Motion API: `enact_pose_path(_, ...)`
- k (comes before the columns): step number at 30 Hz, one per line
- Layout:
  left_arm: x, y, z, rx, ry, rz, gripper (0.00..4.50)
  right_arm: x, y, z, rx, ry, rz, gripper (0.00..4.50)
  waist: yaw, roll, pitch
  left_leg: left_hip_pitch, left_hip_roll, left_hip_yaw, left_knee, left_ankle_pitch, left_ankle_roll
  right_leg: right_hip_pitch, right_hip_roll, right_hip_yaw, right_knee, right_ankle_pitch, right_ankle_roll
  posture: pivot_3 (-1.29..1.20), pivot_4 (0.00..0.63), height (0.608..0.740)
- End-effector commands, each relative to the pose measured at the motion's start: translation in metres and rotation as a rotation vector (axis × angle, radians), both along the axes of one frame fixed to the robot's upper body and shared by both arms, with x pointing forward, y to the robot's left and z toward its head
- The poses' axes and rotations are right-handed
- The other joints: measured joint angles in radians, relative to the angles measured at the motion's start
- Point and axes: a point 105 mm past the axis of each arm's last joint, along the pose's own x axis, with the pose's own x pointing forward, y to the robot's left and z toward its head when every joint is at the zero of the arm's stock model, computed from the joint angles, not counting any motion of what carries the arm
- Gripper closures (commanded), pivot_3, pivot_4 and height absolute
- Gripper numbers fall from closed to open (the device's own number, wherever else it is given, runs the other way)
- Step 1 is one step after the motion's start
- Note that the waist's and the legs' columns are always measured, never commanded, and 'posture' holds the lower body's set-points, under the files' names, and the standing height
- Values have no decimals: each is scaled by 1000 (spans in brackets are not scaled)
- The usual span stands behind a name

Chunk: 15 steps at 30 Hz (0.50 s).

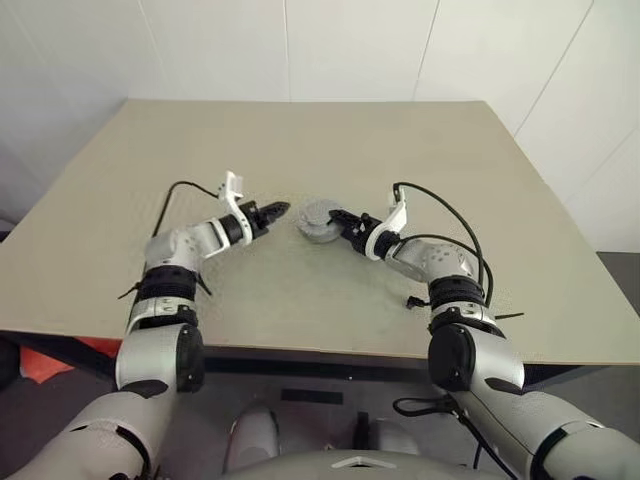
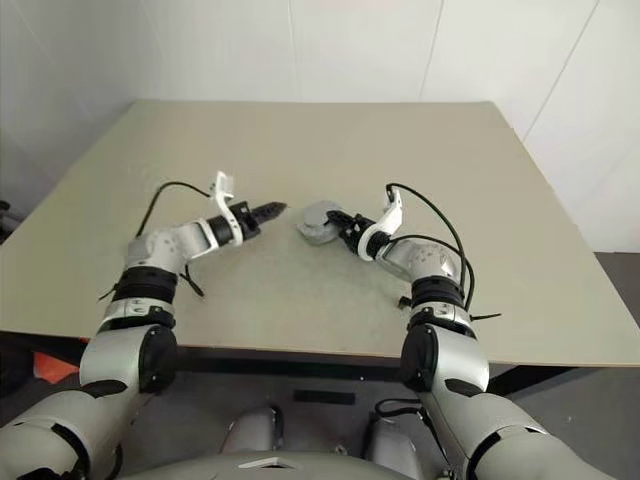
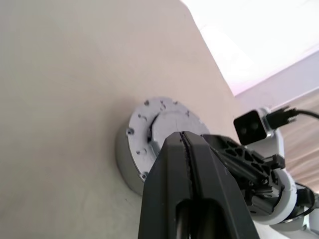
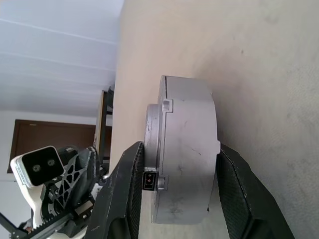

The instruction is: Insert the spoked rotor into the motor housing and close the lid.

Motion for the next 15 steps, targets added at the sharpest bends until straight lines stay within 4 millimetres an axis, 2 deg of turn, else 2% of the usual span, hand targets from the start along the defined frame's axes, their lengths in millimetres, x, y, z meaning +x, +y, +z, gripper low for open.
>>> enact_pose_path(1, 1, 13, 24, -98, -73, 34, 4500, 8, -15, 3, -25, 7, -73, 2411, 1, 0, 0, -1, 0, 0, 1, 0, 0, 0, 0, 0, 0, 0, 0, 0, 0, 740)
enact_pose_path(5, 3, 25, 24, -160, -52, 94, 4500, 14, -16, 24, 95, -10, -85, 2411, 3, 0, 1, -2, 0, 0, 5, -1, 1, 0, -1, 0, 0, -2, -3, 0, 0, 740)
enact_pose_path(9, 6, 31, 8, -165, 6, 171, 4500, 17, -13, 50, 164, -59, -68, 2411, 6, 0, 3, -3, 0, 0, 8, 0, 0, 0, -3, -1, 2, 0, -2, 0, 0, 740)
enact_pose_path(11, 9, 35, 1, -144, 21, 215, 4500, 17, -11, 58, 175, -77, -59, 2411, 5, 0, 3, -4, 0, 0, 9, 0, 0, 0, -3, -1, 2, 0, -2, 0, 0, 740)
enact_pose_path(15, 9, 36, 0, -153, 23, 223, 4500, 17, -10, 69, 198, -97, -55, 2411, 6, -1, 4, -7, 1, -1, 10, 0, 0, -3, -2, -4, 2, 3, 2, 0, 0, 740)
